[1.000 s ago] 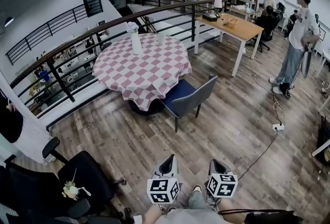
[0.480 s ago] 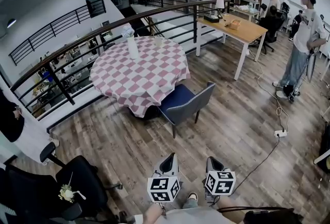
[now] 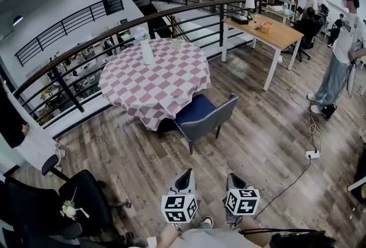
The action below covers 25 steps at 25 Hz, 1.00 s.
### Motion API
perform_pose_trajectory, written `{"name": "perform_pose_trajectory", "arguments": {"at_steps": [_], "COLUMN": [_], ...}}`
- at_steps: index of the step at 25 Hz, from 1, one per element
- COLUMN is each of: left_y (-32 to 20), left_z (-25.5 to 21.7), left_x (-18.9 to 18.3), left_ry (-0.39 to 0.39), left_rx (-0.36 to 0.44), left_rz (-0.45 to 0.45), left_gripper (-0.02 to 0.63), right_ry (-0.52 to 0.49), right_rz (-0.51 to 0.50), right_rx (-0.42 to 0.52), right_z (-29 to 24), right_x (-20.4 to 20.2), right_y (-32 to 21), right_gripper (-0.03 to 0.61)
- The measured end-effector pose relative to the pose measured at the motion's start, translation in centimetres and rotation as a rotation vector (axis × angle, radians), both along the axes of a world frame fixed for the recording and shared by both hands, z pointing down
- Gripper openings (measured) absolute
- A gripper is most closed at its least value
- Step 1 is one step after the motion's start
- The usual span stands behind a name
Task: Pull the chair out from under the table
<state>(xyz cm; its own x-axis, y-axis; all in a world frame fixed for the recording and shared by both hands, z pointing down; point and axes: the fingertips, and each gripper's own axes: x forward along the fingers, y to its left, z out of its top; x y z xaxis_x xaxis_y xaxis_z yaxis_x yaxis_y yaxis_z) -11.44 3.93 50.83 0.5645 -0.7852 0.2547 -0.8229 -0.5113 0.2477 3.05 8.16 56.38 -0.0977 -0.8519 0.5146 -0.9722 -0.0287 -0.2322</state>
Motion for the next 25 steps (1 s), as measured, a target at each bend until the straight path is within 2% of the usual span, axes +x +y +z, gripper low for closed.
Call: {"name": "perform_pose_trajectory", "arguments": {"at_steps": [13, 25], "left_y": [-1.5, -5.1], "left_z": [0.7, 1.6], "left_x": [4.1, 4.4], "left_ry": [-0.042, -0.058], "left_rx": [-0.017, -0.024], "left_rz": [-0.009, -0.021], "left_gripper": [0.003, 0.003], "right_ry": [-0.032, -0.046], "right_rz": [-0.027, -0.015], "right_rx": [-0.030, -0.081], "right_z": [1.5, 3.1], "right_x": [3.8, 5.3], "right_y": [-1.9, -3.4], "right_gripper": [0.017, 0.017]}}
